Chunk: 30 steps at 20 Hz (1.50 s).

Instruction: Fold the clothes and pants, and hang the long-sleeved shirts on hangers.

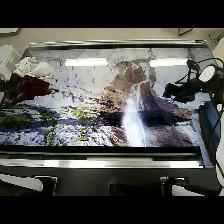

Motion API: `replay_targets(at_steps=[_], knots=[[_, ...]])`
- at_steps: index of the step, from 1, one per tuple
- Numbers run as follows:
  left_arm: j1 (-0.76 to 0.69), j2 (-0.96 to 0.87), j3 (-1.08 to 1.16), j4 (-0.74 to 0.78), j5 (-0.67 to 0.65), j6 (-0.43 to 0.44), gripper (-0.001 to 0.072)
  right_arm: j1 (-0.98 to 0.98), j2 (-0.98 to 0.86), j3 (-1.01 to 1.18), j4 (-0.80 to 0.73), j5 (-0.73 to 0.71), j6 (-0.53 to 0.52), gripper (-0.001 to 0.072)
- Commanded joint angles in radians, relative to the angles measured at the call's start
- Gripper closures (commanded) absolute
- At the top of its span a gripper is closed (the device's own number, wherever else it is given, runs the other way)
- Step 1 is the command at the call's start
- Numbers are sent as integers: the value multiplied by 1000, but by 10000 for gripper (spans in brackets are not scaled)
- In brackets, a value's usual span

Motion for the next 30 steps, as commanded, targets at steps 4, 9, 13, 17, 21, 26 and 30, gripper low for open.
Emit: replay_targets(at_steps=[4, 9, 13, 17, 21, 26, 30], knots=[[120, -125, 3, -133, 67, 11, -13, 1, -4, 0, 8, 14, -3, 45], [93, -199, 4, -306, 191, 135, -13, 1, -4, 0, 30, 67, -2, 6], [64, -221, 4, -324, 237, 162, 557, 1, -4, 0, 30, 125, 8, 6], [10, -130, 4, -324, 235, 271, 684, 1, -4, 0, 29, 177, 8, 6], [-94, 150, 4, -320, 152, 514, 684, 1, 4, 0, 30, 224, 8, 13], [-378, 598, -76, -274, 165, 539, 684, 1, 60, 0, 30, 303, 8, 15], [-703, 798, -242, -259, 253, 451, 684, 1, 161, 0, 29, 312, 2, 16]])
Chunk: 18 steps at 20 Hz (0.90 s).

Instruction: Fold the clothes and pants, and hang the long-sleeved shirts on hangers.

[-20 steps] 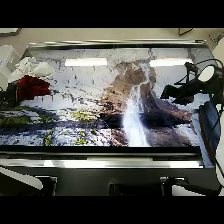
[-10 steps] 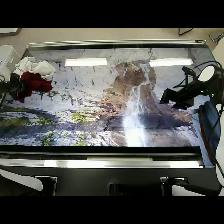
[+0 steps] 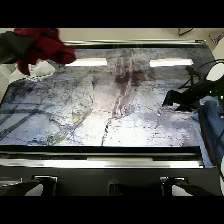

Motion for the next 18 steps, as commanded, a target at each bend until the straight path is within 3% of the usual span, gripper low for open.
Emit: replay_targets(at_steps=[1, 5, 8, 10, 12, 13, 14, 15, 16, 18], knots=[[-291, 171, -154, 21, 108, -69, 684, 1, 87, 0, -4, 20, -20, 15], [-613, 134, -421, 20, 294, -188, 684, 1, 178, 0, -60, 21, -39, 16], [-802, 9, -614, 19, 483, -403, 684, 1, 204, 0, -83, 22, -39, 44], [-883, -114, -665, 19, 510, -504, 684, 1, 201, 0, -83, 14, -39, 44], [-931, -234, -664, -24, 480, -525, 683, 1, 191, 0, -83, -6, -26, 44], [-935, -275, -658, -76, 453, -523, 616, 1, 182, 0, -82, -6, -19, 43], [-927, -290, -651, -106, 426, -510, 297, 1, 171, 0, -80, 0, -19, 43], [-904, -284, -642, -108, 390, -506, 28, 1, 158, 0, -76, 7, -19, 42], [-865, -266, -627, -108, 330, -457, 19, 1, 146, 0, -72, 13, -19, 42], [-726, -206, -581, -102, 136, -277, 19, 1, 126, -16, -50, 24, -20, 39]])
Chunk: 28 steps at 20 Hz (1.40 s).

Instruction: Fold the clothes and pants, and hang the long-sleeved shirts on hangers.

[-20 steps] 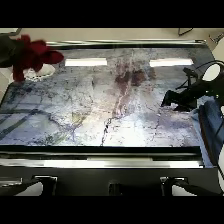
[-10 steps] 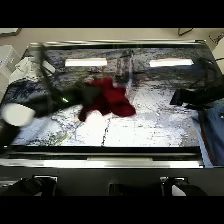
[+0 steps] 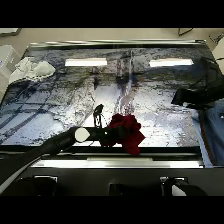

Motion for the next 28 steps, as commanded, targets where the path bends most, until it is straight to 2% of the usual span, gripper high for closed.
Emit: replay_targets(at_steps=[1, 4, 6, 8, 12, 14, 16, 17, 21, 22, 25, 28], knots=[[182, 54, 52, -19, -295, 194, 19, 1, -32, -34, 42, 13, 2, 28], [439, 139, 69, -8, -528, 282, 19, 1, -43, -159, 115, -35, -9, 5], [568, 144, 55, 51, -670, 284, 20, 1, -51, -261, 176, -90, -24, 3], [634, 143, -19, 100, -721, 303, 31, 1, -64, -347, 211, -119, -32, 3], [607, 118, -238, 69, -647, 333, 49, 1, -85, -457, 215, -142, -35, 4], [570, 86, -300, -34, -555, 391, 51, 1, -85, -484, 216, -157, -35, 5], [526, 37, -311, -139, -478, 451, 62, 1, -85, -488, 219, -157, -34, 6], [506, 14, -310, -182, -447, 471, 126, 1, -85, -488, 227, -154, -34, 6], [442, -56, -310, -300, -342, 513, 130, 1, -85, -488, 234, -135, -34, 6], [428, -62, -308, -314, -325, 513, 195, 1, -85, -488, 233, -134, -34, 6], [390, -62, -307, -314, -278, 512, 211, 1, -85, -488, 235, -135, -33, 7], [364, -62, -307, -317, -192, 470, 360, 1, -85, -488, 235, -136, -34, 7]])
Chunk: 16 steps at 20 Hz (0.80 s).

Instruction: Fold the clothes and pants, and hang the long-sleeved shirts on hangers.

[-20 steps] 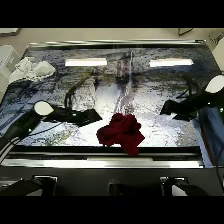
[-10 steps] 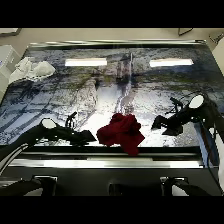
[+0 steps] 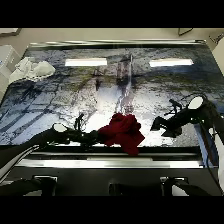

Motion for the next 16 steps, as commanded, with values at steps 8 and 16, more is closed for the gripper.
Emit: replay_targets(at_steps=[8, 16], knots=[[-35, 14, -1, -8, 89, -17, 684, 1, -39, -159, 70, -134, 0, 22], [-35, 24, -1, -8, 40, -10, 684, 2, -158, -195, 364, -257, -95, 66]])
